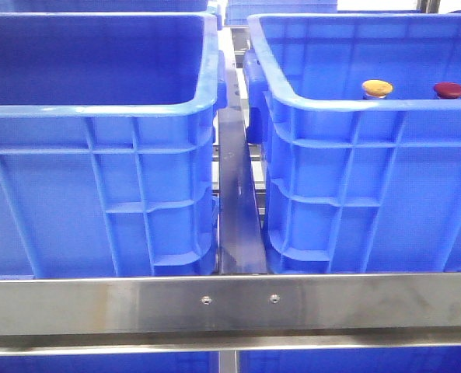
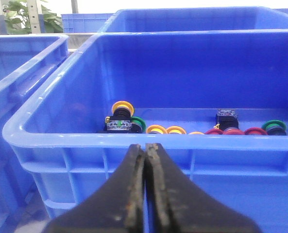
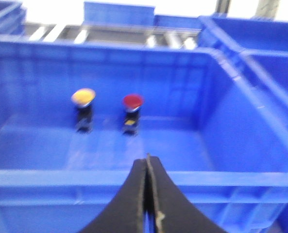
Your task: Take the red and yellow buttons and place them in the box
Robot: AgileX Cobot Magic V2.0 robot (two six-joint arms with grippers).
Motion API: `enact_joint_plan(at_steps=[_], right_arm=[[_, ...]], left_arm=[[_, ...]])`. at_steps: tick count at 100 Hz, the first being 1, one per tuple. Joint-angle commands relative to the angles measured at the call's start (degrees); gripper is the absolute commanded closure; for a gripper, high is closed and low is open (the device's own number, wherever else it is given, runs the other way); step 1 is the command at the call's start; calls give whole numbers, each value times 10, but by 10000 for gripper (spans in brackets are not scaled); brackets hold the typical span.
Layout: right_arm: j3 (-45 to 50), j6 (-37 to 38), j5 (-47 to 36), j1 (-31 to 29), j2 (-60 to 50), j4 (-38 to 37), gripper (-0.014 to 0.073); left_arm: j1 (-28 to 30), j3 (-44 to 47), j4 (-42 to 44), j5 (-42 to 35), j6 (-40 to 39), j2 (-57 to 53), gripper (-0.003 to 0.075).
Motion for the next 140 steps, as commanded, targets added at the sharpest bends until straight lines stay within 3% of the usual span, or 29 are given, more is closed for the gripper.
enact_joint_plan(at_steps=[1, 9, 17, 45, 140], right_arm=[[13, 106, -100, 2, -11, -98, 650], [43, 162, -154, 3, -23, -157, 650], [65, 187, -180, 11, -32, -169, 650], [78, 139, -119, 62, -65, -125, 650], [78, 129, -115, 63, -65, -113, 650]], left_arm=[[1, 30, 0, -45, -6, -18, 740], [1, 30, 0, -45, -6, -18, 740], [1, 30, 0, -45, -6, -18, 740], [1, 30, 0, -45, -6, -18, 740], [1, 30, 0, -45, -6, -18, 740]])
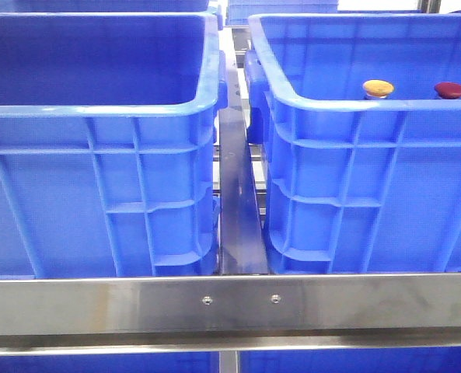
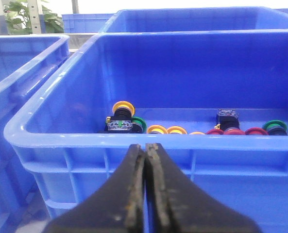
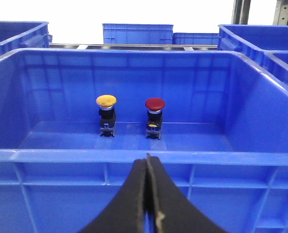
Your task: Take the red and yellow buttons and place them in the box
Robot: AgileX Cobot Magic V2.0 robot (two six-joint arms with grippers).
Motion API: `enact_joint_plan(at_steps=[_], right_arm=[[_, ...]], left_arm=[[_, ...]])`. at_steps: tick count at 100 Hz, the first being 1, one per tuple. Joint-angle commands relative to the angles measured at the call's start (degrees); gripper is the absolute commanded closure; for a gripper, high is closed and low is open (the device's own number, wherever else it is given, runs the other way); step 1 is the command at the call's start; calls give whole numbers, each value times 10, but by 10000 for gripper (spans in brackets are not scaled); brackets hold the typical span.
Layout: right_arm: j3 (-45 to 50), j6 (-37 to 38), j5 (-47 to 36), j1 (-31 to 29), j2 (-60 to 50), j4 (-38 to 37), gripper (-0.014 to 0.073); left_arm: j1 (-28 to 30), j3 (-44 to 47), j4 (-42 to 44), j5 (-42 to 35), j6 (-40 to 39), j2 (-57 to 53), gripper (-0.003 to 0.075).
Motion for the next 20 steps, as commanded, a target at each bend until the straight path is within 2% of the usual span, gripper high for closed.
enact_joint_plan(at_steps=[1, 20], right_arm=[[-9, -4, -41, 0, -14, 2, 650], [-9, -4, -41, 0, -14, 2, 650]], left_arm=[[1, 30, 0, -45, -6, -18, 740], [1, 30, 0, -45, -6, -18, 740]])
